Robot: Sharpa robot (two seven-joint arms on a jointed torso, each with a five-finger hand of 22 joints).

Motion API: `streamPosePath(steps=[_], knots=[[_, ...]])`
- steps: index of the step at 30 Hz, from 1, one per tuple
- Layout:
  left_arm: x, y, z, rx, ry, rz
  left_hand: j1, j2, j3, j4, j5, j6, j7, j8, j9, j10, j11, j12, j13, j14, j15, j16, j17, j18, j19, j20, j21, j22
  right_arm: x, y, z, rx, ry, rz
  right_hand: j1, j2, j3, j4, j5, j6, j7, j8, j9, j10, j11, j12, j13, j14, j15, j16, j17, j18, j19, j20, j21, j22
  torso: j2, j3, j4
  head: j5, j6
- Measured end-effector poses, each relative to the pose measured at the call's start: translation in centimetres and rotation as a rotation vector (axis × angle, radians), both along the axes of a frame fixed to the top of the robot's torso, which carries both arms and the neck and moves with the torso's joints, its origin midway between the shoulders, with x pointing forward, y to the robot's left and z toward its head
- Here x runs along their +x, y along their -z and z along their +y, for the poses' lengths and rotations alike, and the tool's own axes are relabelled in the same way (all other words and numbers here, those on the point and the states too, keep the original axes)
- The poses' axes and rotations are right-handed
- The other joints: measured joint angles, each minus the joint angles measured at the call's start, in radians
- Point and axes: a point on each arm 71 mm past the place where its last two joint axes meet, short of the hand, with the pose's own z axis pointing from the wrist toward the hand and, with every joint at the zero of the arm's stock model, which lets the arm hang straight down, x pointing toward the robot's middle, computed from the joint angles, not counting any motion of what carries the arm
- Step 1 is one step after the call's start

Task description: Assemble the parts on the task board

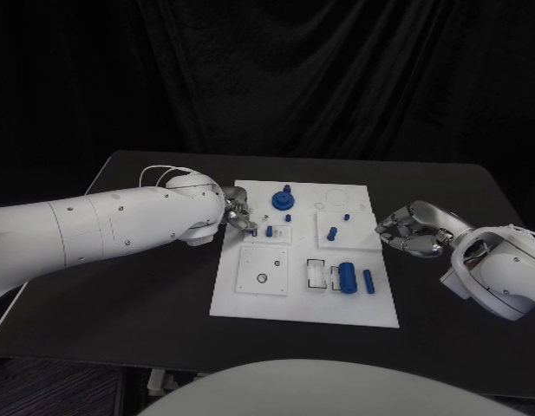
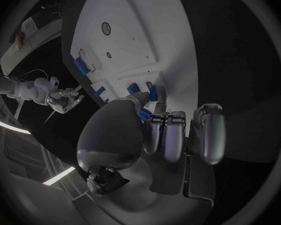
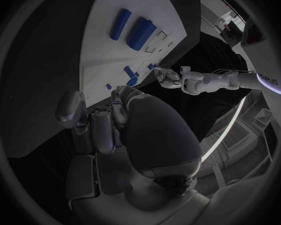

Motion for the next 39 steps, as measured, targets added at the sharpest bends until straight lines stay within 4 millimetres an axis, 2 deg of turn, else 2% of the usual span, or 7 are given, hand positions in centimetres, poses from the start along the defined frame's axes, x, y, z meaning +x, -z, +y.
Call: streamPosePath(steps=[12, 19, 29, 31, 39], knots=[[-0.04, 0.03, -0.09, 0.002, 0.003, 0.004, -0.005, 0.005, 0.000, 0.000, 0.000, 0.002, 0.002, 0.000, 0.000, 0.000, 0.000, 0.000, 0.000, 0.000, 0.000, 0.000, 0.000, 0.000, 0.000, 0.000, 0.000, 0.000, 0.05, 0.03, -0.10, -0.002, 0.003, 0.000, 0.000, 0.000, 0.000, 0.000, 0.000, 0.000, 0.000, 0.000, 0.000, 0.000, 0.000, 0.000, 0.000, 0.000, 0.000, 0.000, 0.000, 0.000, 0.000, 0.000, 0.000, 0.000, 0.000, -0.0007, -0.0016, 0.003, 0.000], [-0.10, 0.07, -0.17, 0.002, 0.007, 0.007, -0.011, 0.000, 0.000, 0.000, 0.000, 0.002, 0.002, 0.000, 0.000, 0.000, 0.000, 0.000, 0.000, 0.000, 0.000, 0.000, 0.000, 0.000, 0.000, 0.000, -0.004, 0.000, 0.09, 0.05, -0.09, -0.003, 0.004, 0.001, 0.000, 0.000, 0.000, 0.000, 0.000, 0.000, 0.000, 0.000, 0.000, 0.000, 0.000, 0.000, 0.000, 0.000, 0.000, 0.000, 0.000, 0.000, 0.000, 0.000, 0.000, 0.000, 0.000, 0.0005, -0.0014, -0.001, 0.000], [-0.14, 0.13, -0.38, 0.001, 0.012, 0.009, -0.011, 0.000, 0.000, 0.000, 0.000, 0.002, 0.002, 0.000, 0.000, 0.000, 0.000, 0.000, 0.000, 0.000, 0.000, 0.000, 0.000, 0.000, 0.000, 0.000, -0.004, 0.000, 0.10, 0.06, -0.07, -0.004, 0.004, 0.002, 0.000, 0.000, 0.003, -0.003, 0.000, 0.000, 0.000, 0.000, -0.002, 0.000, 0.000, 0.000, 0.000, 0.000, 0.000, 0.000, 0.000, 0.000, -0.004, 0.004, 0.000, 0.000, -0.001, 0.0009, -0.0012, 0.002, 0.000], [-0.11, 0.14, -0.42, 0.001, 0.012, 0.008, -0.016, -0.005, 0.022, -0.022, -0.001, 0.004, 0.004, 0.000, 0.000, 0.000, 0.000, 0.000, 0.000, 0.000, 0.000, 0.000, 0.000, 0.000, 0.000, 0.000, -0.004, 0.000, 0.10, 0.06, -0.10, -0.004, 0.005, 0.002, 0.000, 0.000, 0.003, -0.003, 0.000, 0.000, 0.000, 0.000, -0.002, 0.000, 0.000, 0.000, 0.000, 0.000, 0.000, 0.000, 0.000, 0.000, -0.004, 0.004, 0.000, 0.000, -0.001, 0.0009, -0.0012, 0.002, 0.000], [-0.08, 0.22, -0.54, -0.002, 0.015, 0.008, -0.024, -0.003, 0.028, -0.027, -0.001, 0.006, 0.005, 0.000, 0.002, 0.000, 0.000, 0.000, 0.000, 0.000, 0.000, 0.000, 0.000, 0.000, 0.000, 0.000, -0.007, 0.000, 0.06, 0.06, -0.22, -0.006, 0.008, 0.004, 0.000, 0.000, 0.003, -0.003, 0.000, 0.000, 0.000, 0.000, -0.002, 0.000, 0.000, 0.000, 0.000, 0.000, 0.000, 0.000, 0.000, 0.000, -0.004, 0.004, -0.001, 0.001, 0.000, 0.0006, -0.0015, 0.000, 0.000]])
